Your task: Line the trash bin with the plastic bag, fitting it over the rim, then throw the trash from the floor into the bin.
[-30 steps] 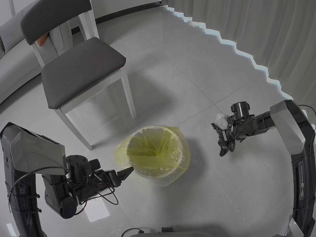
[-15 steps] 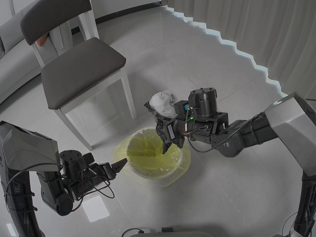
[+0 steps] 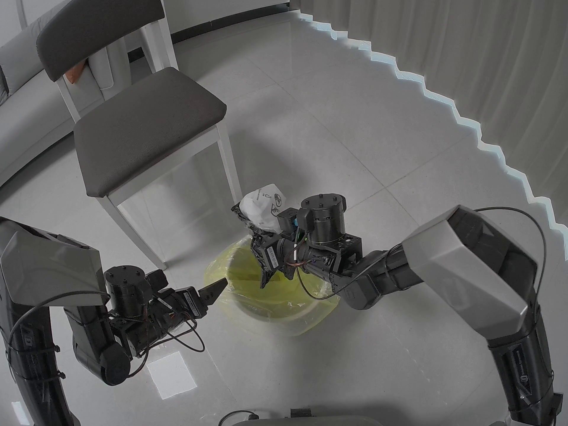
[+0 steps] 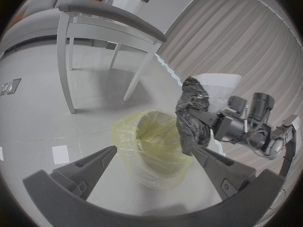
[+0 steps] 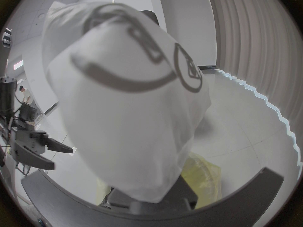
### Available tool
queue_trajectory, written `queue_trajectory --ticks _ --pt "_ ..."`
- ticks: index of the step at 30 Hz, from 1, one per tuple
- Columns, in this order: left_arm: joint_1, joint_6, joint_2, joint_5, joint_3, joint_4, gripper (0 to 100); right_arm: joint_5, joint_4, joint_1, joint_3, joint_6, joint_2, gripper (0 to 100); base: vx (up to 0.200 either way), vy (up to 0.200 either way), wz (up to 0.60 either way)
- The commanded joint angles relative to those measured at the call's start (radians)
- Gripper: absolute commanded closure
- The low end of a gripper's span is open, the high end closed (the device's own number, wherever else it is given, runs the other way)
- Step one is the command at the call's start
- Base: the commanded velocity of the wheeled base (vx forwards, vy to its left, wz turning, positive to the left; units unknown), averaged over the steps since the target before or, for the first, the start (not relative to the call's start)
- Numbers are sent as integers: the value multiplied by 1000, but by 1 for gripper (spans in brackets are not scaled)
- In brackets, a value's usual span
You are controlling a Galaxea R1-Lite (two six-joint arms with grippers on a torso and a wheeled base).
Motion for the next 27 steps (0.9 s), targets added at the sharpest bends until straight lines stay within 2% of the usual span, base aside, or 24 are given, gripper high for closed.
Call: queue_trajectory --ticks 1,17,23,27 --pt "1 -2 -14 1 8 -18 0 2 -10 4 -129 2 144 100 0 0 0" --pt "3 -5 -28 2 28 -18 0 2 -17 -45 -179 -2 213 100 0 0 0" --pt "11 -5 -23 1 25 -18 0 2 -50 -41 -138 -8 221 100 0 0 0" --pt "12 -5 -23 2 26 -18 0 2 -107 -24 -45 -11 210 100 0 0 0"
